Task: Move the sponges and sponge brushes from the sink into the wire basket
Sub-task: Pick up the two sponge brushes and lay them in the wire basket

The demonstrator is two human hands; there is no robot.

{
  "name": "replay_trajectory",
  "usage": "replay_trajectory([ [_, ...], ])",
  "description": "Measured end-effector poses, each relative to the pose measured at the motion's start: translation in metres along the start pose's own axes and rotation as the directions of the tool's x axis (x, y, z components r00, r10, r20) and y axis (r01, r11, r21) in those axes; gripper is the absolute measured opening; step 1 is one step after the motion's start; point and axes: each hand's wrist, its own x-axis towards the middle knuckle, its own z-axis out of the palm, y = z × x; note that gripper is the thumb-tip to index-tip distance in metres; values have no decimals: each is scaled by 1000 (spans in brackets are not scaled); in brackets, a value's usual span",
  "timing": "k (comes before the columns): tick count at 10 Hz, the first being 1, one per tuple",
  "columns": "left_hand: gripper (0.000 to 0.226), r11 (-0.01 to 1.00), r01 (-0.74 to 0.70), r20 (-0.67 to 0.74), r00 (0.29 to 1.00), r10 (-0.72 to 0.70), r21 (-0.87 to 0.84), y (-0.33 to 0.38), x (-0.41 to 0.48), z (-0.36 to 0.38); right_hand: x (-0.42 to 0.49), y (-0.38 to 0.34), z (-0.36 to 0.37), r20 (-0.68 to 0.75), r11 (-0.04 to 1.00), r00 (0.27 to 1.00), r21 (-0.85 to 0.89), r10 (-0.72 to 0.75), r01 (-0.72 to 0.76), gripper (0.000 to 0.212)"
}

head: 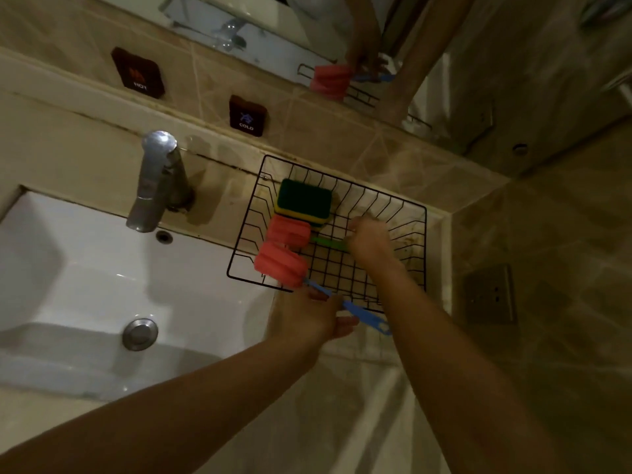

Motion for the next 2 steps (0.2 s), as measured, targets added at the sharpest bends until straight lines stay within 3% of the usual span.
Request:
replay_trajectory([
  [1, 5, 985, 96, 0, 995, -97, -143, 2, 14, 31, 2, 6, -25, -11, 999, 999, 26, 39, -39, 19],
  [2, 23, 990, 41, -22, 999, -44, -138, 7, 27, 44, -1, 9, -40, -53, 999, 998, 35, 37, -36, 23],
])
